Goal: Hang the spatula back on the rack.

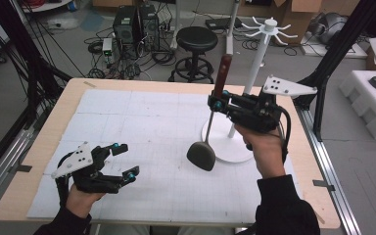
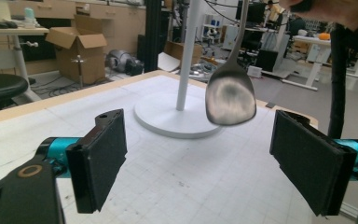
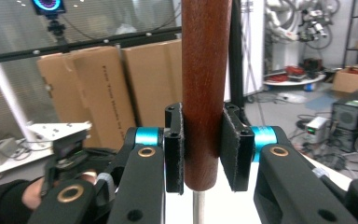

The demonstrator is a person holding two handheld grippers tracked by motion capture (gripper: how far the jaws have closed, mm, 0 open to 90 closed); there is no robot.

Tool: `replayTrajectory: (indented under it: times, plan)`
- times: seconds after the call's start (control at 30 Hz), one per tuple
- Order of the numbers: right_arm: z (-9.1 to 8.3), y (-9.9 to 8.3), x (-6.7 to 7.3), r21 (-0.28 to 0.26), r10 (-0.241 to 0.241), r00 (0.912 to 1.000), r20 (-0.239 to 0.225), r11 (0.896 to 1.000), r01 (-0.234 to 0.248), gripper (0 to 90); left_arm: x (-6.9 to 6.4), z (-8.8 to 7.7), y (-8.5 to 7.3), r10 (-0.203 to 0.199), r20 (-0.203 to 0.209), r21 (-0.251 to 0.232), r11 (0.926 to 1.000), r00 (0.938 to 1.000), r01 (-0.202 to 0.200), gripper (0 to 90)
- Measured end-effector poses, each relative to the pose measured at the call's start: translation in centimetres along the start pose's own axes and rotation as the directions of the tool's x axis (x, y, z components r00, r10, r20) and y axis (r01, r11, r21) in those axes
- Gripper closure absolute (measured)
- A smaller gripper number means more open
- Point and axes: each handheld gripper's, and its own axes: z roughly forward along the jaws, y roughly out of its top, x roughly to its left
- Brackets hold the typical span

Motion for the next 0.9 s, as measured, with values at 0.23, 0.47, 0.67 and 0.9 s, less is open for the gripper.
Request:
replayTrajectory:
  times: [0.23, 0.47, 0.67, 0.9]
  plan:
    - [-1.0, 1.4, -2.2, 0.015, -0.019, 0.9998, 0.002, 1.0, 0.019, 73.3, 0.4, -0.5, -0.3, 0.003, -0.006, 0.02, 0.9998, 1.0, -0.003, 18.6]
    - [-2.8, 2.2, -4.1, 0.01, -0.028, 0.9993, -0.024, 1.0, 0.028, 73.2, 0.5, -0.5, -0.3, -0.012, -0.02, 0.016, 0.9998, 0.9997, 0.012, 18.7]
    - [-3.9, 2.4, -5.8, 0.021, -0.017, 0.9995, -0.027, 1.0, 0.017, 73.2, 0.7, -0.4, -0.2, -0.007, -0.027, 0.017, 0.9998, 0.9996, 0.008, 18.7]
    - [-4.4, 2.4, -7.0, 0.011, 0.007, 0.9998, -0.019, 1.0, -0.007, 73.1, 0.8, -0.5, -0.1, -0.009, -0.035, 0.021, 0.9997, 0.9994, 0.01, 18.7]
